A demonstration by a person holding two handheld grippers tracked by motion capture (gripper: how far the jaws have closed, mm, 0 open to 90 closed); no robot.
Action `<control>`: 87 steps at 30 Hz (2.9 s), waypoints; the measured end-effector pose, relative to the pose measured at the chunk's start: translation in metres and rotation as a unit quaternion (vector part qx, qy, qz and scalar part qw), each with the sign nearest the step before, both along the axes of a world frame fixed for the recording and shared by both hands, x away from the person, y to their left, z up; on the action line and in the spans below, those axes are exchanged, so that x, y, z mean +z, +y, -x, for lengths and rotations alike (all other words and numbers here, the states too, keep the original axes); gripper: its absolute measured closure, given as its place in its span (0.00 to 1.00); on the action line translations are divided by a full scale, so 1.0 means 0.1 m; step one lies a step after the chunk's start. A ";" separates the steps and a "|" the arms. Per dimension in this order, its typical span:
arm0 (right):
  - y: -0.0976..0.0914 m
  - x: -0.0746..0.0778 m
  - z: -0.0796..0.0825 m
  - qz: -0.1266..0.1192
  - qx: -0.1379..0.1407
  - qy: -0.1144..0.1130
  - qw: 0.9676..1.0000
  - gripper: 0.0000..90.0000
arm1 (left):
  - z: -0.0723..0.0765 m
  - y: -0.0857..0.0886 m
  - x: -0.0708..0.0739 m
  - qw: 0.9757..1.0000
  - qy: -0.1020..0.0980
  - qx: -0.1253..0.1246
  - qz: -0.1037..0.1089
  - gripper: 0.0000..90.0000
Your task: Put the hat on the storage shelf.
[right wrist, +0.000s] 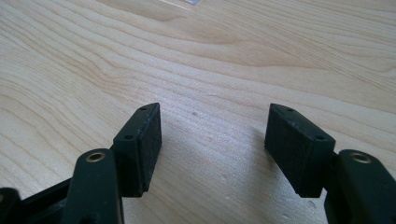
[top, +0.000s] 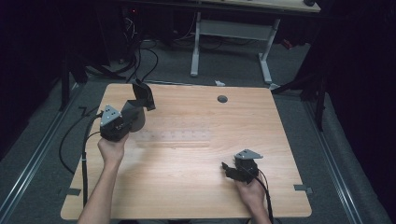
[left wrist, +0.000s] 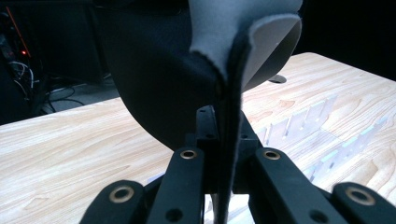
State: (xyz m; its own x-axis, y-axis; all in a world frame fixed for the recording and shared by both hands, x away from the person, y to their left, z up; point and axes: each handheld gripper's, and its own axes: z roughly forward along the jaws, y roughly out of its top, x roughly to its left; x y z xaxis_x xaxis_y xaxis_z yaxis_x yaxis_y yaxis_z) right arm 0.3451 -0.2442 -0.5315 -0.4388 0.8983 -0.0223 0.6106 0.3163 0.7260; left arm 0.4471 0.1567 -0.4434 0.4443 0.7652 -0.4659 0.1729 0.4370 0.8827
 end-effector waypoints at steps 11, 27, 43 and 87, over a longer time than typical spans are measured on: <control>0.00 0.00 0.00 0.000 0.000 0.000 1.000 0.41 | -0.02 0.02 -0.04 1.000 0.013 0.008 0.005 0.96; 0.00 0.00 0.00 0.000 0.002 0.001 1.000 0.40 | -0.03 -0.01 -0.07 1.000 0.018 0.021 0.012 0.95; 0.00 0.00 0.00 0.000 0.003 0.000 1.000 0.40 | -0.05 -0.11 -0.14 0.999 0.030 0.027 -0.011 0.95; 0.01 0.00 -0.01 -0.001 0.001 0.001 1.000 0.40 | 0.41 0.24 -0.38 0.990 0.137 0.026 0.017 0.45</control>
